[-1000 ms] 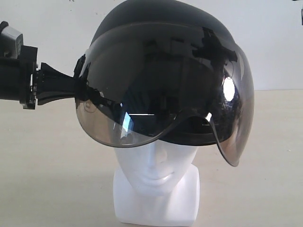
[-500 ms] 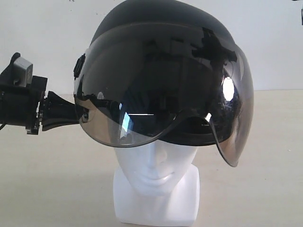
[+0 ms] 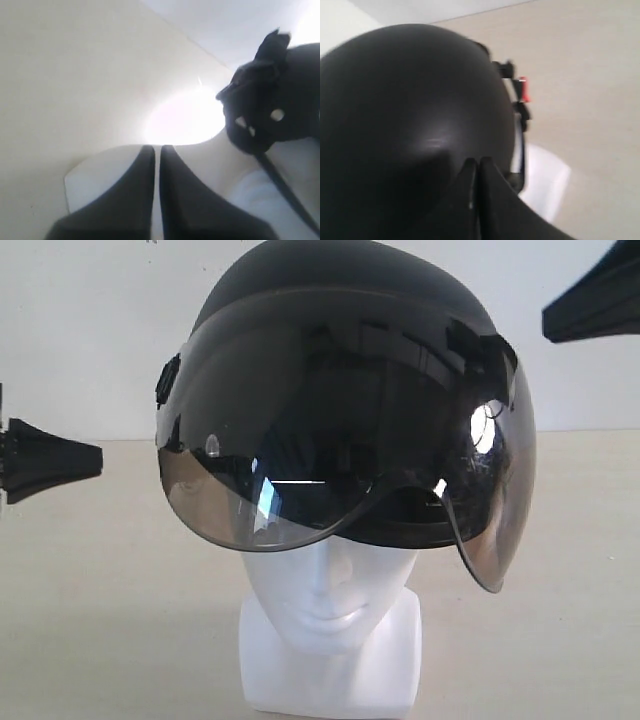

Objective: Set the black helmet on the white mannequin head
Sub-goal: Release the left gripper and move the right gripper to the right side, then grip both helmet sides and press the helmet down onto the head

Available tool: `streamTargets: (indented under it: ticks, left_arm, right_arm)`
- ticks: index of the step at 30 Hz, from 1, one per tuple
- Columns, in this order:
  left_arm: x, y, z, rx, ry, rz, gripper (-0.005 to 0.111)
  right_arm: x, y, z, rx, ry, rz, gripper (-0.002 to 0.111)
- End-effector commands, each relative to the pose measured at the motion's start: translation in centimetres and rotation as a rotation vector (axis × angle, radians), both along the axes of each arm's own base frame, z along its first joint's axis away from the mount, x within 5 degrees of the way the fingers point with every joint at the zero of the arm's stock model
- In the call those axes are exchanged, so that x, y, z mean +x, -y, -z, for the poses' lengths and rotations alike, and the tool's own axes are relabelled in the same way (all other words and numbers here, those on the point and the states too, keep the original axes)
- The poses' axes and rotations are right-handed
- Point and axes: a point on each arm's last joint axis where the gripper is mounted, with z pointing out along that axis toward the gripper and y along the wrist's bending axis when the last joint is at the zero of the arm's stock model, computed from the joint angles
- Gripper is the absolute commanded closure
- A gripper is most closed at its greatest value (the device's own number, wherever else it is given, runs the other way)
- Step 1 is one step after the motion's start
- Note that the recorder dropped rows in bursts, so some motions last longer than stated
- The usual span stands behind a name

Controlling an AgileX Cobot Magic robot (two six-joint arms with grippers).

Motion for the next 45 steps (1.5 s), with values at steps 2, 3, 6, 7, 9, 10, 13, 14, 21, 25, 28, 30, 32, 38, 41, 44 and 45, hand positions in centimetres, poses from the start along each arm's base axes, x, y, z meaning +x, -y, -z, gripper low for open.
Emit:
streamTargets:
  ticks: [2,3,6,7,9,10,13,14,21,25,28,30,32,38,41,44,45]
  left_arm:
    - [-2.1,1.2,-6.4,-0.027,0.177,-0.055,0.102]
    - [-2.5,1.7,-7.7,-0.016,0.225,-0.043,0.102]
    - [-3.7,3.5,-12.2,0.022,0.385,0.005,0.102]
    - [-4.0,3.8,-13.4,0.037,0.428,0.015,0.102]
    - [-4.4,4.2,-15.9,0.074,0.515,0.029,0.102]
    - [-4.6,4.2,-16.9,0.089,0.547,0.032,0.102]
    - [-4.6,5.1,-18.0,0.107,0.586,0.071,0.102]
    - [-4.5,5.5,-17.8,0.111,0.577,0.093,0.102]
    - [-3.2,8.1,-15.5,0.15,0.499,0.241,0.102]
    - [-2.7,8.4,-14.4,0.163,0.462,0.271,0.102]
    - [-2.3,8.4,-13.9,0.157,0.444,0.271,0.102]
    - [-2.1,8.3,-13.6,0.155,0.435,0.271,0.102]
    - [-1.7,8.3,-13.2,0.15,0.419,0.272,0.102]
    - [-1.2,8.2,-11.7,0.133,0.367,0.273,0.102]
    - [-1.3,8.2,-11.2,0.128,0.35,0.274,0.102]
    - [-1.3,8.2,-11.2,0.128,0.35,0.274,0.102]
    - [-1.3,8.2,-11.2,0.128,0.35,0.274,0.102]
  right_arm:
    - [2.0,1.6,3.7,-0.128,-0.153,0.08,0.109]
    - [2.3,1.6,4.6,-0.116,-0.184,0.072,0.109]
    - [3.3,1.0,7.4,-0.059,-0.251,0.019,0.109]
    - [3.5,0.9,8.2,-0.043,-0.263,0.022,0.109]
    - [3.9,0.7,9.9,-0.015,-0.285,0.01,0.109]
    - [3.9,0.5,10.7,0.01,-0.3,0.0,0.109]
    - [4.3,-0.2,12.9,0.122,-0.329,-0.042,0.109]
    - [4.3,-0.4,13.3,0.158,-0.333,-0.052,0.109]
    - [4.7,-1.2,14.2,0.309,-0.33,-0.101,0.109]
    - [4.7,-1.8,13.1,0.426,-0.278,-0.15,0.109]
    - [4.4,-1.9,12.6,0.452,-0.269,-0.17,0.109]
    - [4.1,-1.9,11.7,0.462,-0.239,-0.168,0.109]
    - [3.7,-1.9,10.9,0.473,-0.212,-0.169,0.109]
    - [2.9,-2.0,9.7,0.463,-0.163,-0.175,0.109]
    - [2.9,-1.9,9.9,0.438,-0.169,-0.171,0.109]
    - [2.9,-1.8,10.3,0.405,-0.188,-0.166,0.109]
    - [2.8,-1.8,10.3,0.397,-0.193,-0.166,0.109]
